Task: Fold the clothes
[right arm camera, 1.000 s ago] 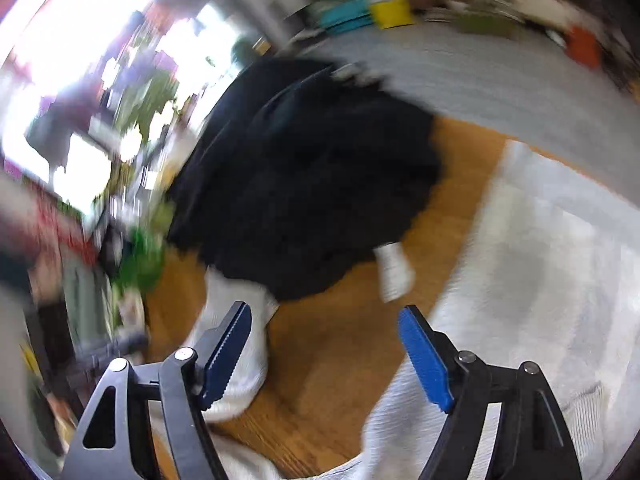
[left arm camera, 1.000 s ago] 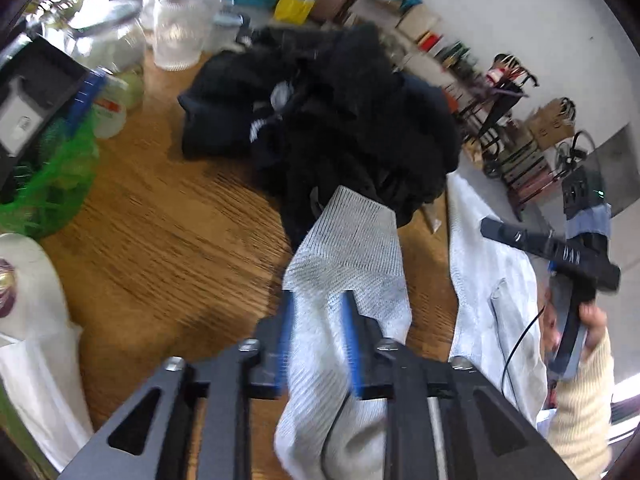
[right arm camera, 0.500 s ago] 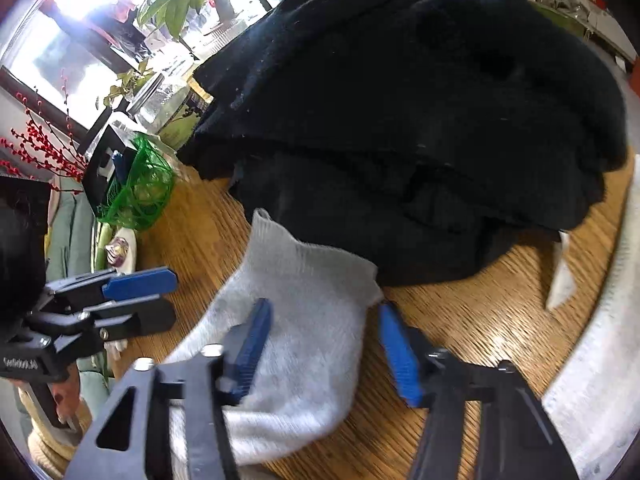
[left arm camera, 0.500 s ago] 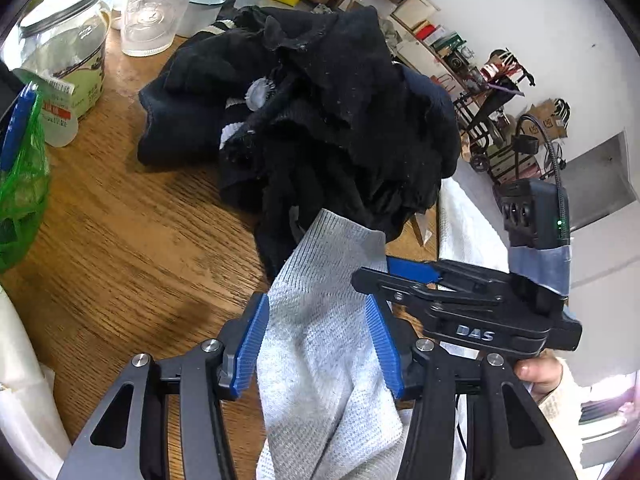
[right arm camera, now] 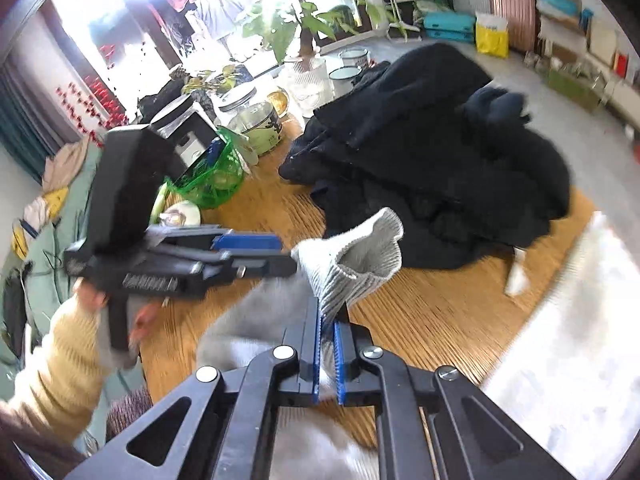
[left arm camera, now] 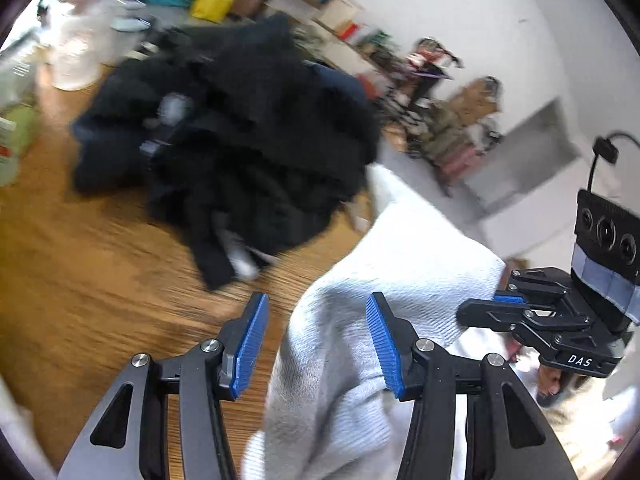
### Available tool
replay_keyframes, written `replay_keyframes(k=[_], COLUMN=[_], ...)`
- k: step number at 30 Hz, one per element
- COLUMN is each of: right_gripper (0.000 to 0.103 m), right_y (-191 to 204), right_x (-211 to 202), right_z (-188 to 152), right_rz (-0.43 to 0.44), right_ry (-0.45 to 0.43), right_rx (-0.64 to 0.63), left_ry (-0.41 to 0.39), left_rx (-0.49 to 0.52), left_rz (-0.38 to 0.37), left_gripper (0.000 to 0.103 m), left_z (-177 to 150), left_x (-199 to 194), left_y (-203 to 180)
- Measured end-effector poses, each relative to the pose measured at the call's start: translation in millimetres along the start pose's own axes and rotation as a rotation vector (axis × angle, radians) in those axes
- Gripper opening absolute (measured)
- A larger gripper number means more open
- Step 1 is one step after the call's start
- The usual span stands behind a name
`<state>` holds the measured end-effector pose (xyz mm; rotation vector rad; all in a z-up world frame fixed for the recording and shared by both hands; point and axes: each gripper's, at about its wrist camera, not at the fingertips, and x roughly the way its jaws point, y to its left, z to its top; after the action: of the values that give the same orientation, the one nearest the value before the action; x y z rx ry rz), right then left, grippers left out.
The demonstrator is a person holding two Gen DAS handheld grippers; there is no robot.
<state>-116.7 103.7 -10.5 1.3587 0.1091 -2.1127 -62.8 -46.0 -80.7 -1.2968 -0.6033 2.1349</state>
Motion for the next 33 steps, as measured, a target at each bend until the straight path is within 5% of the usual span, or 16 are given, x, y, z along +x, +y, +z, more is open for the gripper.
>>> replay_keyframes(k=[6,9,15,18,22,33], right_gripper=[0.007,0.007,0.015,0.057,0.059,0.069], right_y=[9,8,-3,-15,-24,-36], right_x=[-53,-66,-70,-77,-105,-188], right_z=[-39,-54,-78,-100,-141,-214], right_rz=[-0.089,-0.127,-0.261,-0.313,-0.302,-0.371], right_ry=[-0.007,0.002,0.009,0.044,0.052,-0.040], right_rx=[-0.007,0.012,0.133,0.259,0.405,0.647], left_ry=[0.062,0.025,-0.090,-0.097,-0.083,0.062], left_rx=[0.092,0.209,0.134,0.160,0.219,0.246], left_rz=[-0.110,-0.034,-0.020,0.010,0.038,-0.102], left_gripper=[0.051,0.005,0.004,0.004,0.004,0.004], left_z=[-14,-30,-51,-65,-88,-173], left_x=[33,41,24,18,22,95], left_y=[-44,-75,-99,-123,-169,-268])
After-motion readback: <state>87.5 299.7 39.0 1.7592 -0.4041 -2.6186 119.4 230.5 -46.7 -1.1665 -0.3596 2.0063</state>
